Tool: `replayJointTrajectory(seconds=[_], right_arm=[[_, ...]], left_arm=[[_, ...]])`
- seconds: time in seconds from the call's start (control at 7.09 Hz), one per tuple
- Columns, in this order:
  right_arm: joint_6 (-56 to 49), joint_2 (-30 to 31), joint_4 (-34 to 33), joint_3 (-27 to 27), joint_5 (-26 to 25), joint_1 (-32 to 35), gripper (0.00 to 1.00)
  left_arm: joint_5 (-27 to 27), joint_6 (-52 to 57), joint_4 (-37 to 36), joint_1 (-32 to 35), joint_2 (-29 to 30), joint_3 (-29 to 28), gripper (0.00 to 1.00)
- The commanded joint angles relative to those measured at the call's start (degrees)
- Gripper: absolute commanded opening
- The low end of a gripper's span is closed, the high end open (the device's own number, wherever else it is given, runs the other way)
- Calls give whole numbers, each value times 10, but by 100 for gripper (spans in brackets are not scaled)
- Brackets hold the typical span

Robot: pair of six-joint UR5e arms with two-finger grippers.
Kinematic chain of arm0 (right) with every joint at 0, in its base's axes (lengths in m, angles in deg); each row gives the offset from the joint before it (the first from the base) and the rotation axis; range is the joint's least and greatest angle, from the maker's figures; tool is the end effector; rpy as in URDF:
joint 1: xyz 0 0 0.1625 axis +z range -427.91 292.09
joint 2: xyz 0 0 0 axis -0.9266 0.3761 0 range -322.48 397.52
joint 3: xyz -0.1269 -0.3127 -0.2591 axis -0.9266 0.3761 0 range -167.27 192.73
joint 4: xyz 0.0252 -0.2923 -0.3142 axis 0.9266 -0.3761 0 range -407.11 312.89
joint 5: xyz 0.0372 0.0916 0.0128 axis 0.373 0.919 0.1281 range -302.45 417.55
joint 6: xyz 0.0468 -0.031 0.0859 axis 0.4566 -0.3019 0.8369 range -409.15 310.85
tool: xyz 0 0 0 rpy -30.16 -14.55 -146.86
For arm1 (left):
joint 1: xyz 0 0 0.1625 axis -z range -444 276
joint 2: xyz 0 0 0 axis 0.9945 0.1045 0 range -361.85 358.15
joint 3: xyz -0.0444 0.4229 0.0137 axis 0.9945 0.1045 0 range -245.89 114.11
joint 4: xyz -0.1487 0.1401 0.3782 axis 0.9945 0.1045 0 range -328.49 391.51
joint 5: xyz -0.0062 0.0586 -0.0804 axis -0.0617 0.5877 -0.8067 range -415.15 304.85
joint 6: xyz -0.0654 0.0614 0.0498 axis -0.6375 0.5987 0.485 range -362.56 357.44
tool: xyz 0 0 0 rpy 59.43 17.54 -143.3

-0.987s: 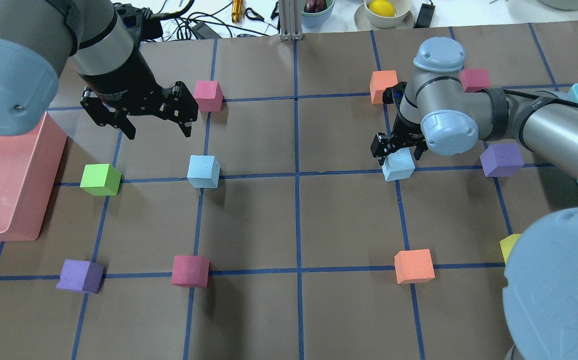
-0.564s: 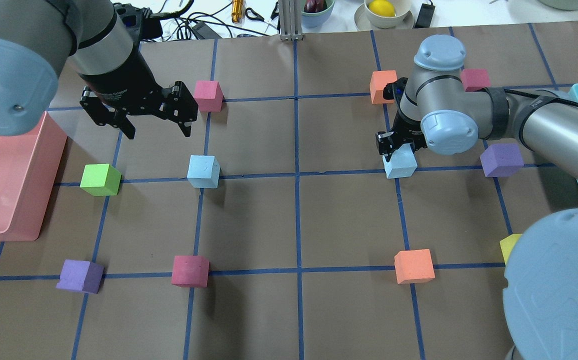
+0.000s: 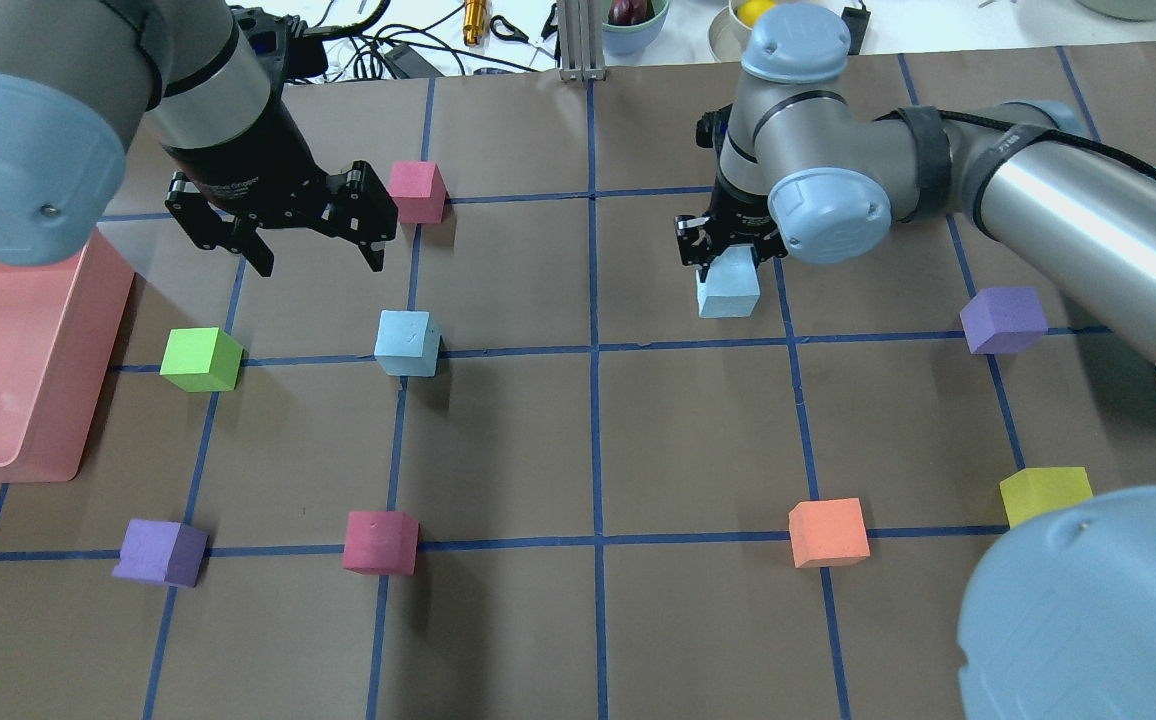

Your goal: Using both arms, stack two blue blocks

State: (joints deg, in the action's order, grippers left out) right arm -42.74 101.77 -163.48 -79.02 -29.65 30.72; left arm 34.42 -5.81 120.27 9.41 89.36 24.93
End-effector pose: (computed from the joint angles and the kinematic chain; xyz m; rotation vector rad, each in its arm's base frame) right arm 0.2335 -0.6169 0.2526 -0.0592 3.0949 0.0401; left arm -0.1645 -0.5067 0.4695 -0.0042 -3.1349 -0.0221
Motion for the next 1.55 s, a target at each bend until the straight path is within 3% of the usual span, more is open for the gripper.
replayJointTrajectory(seconds=[0.0, 0.28, 0.42, 0.99, 1.13, 1.27, 1.41], right_arm=[[107, -39, 0, 28, 6, 77, 0], [135, -47, 5, 39, 8, 103, 0], [135, -58, 3, 40, 9, 104, 0], [157, -80, 0, 47, 9, 120, 3], [151, -82, -2, 47, 9, 120, 10], [147, -89, -5, 47, 8, 120, 69], [147, -90, -18, 47, 8, 120, 85]], left_arm=[[1, 4, -42, -1, 52, 3, 100], [1, 19, -195, -2, 129, 52, 100], [4, 40, -233, -4, 153, 72, 100], [-6, 36, -274, -39, 214, 124, 100], [-8, 31, -296, -37, 225, 135, 100], [-25, 30, -301, -36, 230, 136, 100], [-32, 31, -301, -36, 232, 133, 100]])
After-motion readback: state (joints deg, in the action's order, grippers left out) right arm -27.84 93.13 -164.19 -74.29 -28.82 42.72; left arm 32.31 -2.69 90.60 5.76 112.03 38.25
